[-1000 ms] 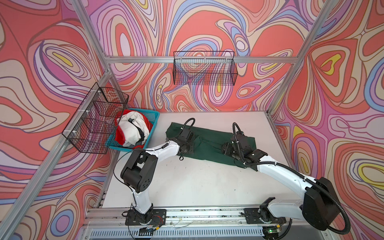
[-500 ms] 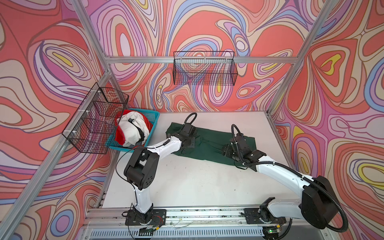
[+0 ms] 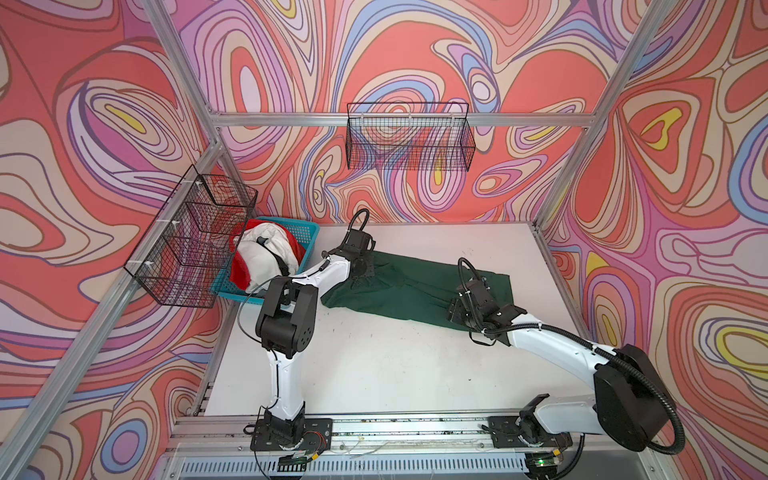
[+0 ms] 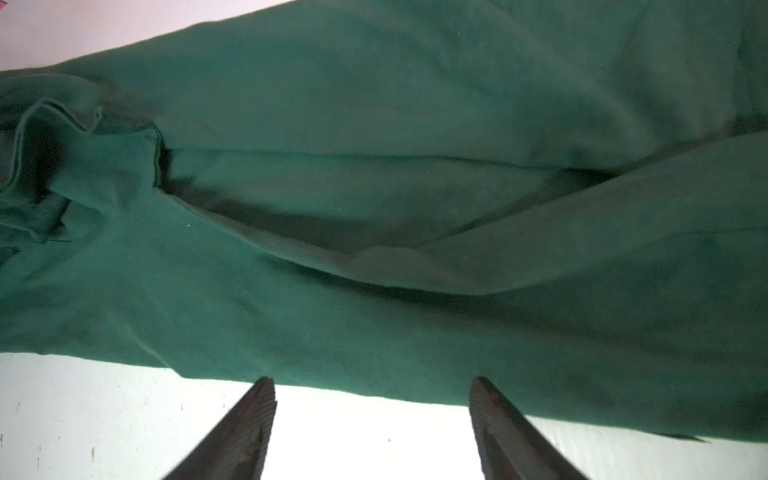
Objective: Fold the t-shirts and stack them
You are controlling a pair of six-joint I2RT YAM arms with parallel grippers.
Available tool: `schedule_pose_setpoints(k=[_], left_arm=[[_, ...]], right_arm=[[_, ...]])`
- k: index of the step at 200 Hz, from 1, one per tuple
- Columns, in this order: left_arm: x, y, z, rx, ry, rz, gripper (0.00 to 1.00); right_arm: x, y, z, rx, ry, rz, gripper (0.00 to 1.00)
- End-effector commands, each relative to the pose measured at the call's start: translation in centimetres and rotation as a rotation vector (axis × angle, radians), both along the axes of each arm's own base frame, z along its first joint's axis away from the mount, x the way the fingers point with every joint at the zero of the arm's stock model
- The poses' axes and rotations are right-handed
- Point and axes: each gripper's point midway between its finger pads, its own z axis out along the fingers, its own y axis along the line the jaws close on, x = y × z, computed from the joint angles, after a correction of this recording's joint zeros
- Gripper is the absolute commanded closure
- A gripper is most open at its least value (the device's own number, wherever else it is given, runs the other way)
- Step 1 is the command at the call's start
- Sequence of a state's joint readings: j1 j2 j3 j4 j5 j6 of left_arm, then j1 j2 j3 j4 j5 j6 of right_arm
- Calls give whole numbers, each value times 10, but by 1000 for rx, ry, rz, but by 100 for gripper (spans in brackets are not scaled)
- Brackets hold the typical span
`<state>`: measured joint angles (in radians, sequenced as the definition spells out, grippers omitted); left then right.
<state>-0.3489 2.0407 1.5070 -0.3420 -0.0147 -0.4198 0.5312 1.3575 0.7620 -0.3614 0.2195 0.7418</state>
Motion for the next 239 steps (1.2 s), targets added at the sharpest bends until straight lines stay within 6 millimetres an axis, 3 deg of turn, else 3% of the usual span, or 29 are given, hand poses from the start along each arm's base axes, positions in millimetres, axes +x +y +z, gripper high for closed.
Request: schedule_pose_setpoints(k=[1,38,123,197,239], left_arm=[[11,-14,5,-21,-6,-58,100],[35,-14,5,22,-20,-71,100],[70,18,10,140,-97,-50,100],[81,43,17,293,-143,-25,100],[80,50,10,325,-134,-2,100]], right_arm=[[-6,-10,-14,-48,37,-20,23],[-12,-17,-24,-76,66,-32,23],[-20,-23,-36,-101,95,-40,23],[-26,-37,-43,-186,150,-66,23],[-23,-56,-29,-311,162,-100,22]])
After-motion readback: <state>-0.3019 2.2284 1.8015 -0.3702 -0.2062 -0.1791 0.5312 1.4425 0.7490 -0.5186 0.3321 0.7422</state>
